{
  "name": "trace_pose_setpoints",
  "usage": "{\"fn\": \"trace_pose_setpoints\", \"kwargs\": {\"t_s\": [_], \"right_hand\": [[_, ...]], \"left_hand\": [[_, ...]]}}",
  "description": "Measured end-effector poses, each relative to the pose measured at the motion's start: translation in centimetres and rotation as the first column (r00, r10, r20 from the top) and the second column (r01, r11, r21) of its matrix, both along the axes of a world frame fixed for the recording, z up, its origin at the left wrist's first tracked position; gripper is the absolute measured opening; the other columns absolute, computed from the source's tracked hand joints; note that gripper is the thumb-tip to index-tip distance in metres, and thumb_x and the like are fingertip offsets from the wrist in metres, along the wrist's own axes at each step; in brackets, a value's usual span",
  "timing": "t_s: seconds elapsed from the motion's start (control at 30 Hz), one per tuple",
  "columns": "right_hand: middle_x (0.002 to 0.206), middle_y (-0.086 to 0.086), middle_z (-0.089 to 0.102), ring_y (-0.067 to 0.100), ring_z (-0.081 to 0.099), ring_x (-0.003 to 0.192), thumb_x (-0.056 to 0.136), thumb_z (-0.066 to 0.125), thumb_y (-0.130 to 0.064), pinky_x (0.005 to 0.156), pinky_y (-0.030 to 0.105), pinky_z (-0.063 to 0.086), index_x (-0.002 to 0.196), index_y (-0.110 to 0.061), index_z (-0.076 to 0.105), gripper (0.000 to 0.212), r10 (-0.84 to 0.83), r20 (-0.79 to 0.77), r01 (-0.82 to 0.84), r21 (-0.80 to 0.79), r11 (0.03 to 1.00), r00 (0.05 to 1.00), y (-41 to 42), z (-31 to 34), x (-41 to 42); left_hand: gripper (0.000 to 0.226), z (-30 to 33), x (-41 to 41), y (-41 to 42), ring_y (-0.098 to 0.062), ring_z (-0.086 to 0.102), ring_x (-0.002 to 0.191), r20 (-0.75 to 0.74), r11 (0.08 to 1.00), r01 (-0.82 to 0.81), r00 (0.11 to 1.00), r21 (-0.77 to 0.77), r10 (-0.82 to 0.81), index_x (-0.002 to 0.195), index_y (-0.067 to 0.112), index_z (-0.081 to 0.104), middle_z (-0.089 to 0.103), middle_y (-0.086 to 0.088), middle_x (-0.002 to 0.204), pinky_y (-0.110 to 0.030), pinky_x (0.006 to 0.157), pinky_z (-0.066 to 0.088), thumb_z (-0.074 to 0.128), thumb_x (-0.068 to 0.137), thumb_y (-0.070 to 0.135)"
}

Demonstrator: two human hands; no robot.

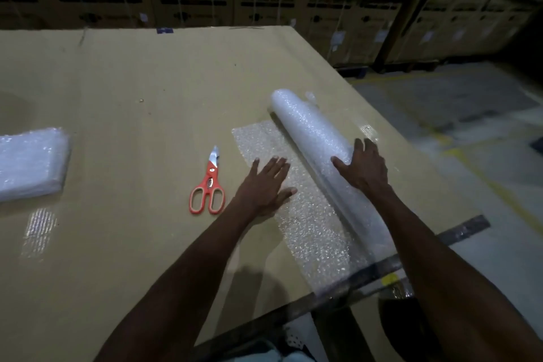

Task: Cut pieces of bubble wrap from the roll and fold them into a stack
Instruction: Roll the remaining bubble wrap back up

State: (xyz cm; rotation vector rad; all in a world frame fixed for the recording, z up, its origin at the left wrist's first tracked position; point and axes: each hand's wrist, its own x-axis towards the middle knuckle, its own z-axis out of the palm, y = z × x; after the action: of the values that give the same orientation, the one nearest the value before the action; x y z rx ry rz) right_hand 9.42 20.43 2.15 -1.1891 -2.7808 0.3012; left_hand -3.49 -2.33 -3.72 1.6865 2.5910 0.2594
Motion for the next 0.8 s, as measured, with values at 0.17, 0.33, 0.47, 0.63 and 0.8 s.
{"fn": "trace_pose_setpoints", "kwargs": {"t_s": [0.17,0.33,0.47,0.63,0.8], "right_hand": [[0.153,0.019,0.045,0.039,0.052,0.133,0.086,0.058,-0.074,0.103,0.049,0.046,0.156,-0.008,0.024,0.102,-0.007,0.059,0.022,-0.262,0.965,0.998,1.9,-0.4,-0.2],[0.146,0.017,0.047,0.038,0.052,0.131,0.082,0.070,-0.065,0.098,0.046,0.046,0.154,-0.011,0.029,0.099,0.119,0.066,-0.105,-0.187,0.977,0.991,0.2,-0.2,-0.5],[0.116,0.009,0.058,0.028,0.060,0.108,0.073,0.068,-0.071,0.081,0.037,0.050,0.121,-0.026,0.060,0.066,0.139,-0.115,-0.172,-0.370,0.913,0.984,0.8,0.3,-1.1],[0.100,-0.002,0.057,0.023,0.058,0.092,0.075,0.078,-0.056,0.067,0.033,0.044,0.097,-0.022,0.061,0.044,-0.046,-0.295,-0.143,-0.587,0.797,0.954,0.9,0.0,-1.1],[0.125,0.005,0.053,0.030,0.058,0.113,0.077,0.080,-0.056,0.095,0.043,0.049,0.132,-0.016,0.034,0.082,0.096,-0.151,-0.164,-0.550,0.819,0.984,-3.0,0.5,-1.9]], "left_hand": [[0.090,0.8,2.7,5.3,-0.022,0.003,0.155,0.037,1.000,-0.003,0.999,0.008,0.003,0.159,0.009,0.010,0.008,-0.008,0.168,-0.056,0.122,0.001,-0.001,0.091,0.067],[0.081,0.1,5.0,7.5,-0.021,0.003,0.154,0.038,0.999,-0.054,0.998,-0.001,0.054,0.159,0.010,0.006,0.005,-0.006,0.168,-0.055,0.121,0.002,0.029,0.101,0.062],[0.085,-0.5,5.6,6.3,-0.022,0.006,0.154,0.071,0.987,-0.157,0.985,0.013,0.156,0.159,0.007,0.003,0.005,-0.009,0.168,-0.055,0.121,0.002,0.039,0.100,0.058],[0.079,-0.4,5.3,3.8,-0.026,0.019,0.150,0.135,0.976,-0.215,0.967,-0.031,0.217,0.158,0.005,0.006,0.017,-0.012,0.164,-0.056,0.119,0.016,0.050,0.101,0.039],[0.076,0.0,4.8,1.5,-0.027,0.031,0.144,0.155,0.970,-0.240,0.960,0.026,0.233,0.156,0.005,0.015,0.027,-0.011,0.160,-0.055,0.115,0.027,0.054,0.097,0.030]]}}
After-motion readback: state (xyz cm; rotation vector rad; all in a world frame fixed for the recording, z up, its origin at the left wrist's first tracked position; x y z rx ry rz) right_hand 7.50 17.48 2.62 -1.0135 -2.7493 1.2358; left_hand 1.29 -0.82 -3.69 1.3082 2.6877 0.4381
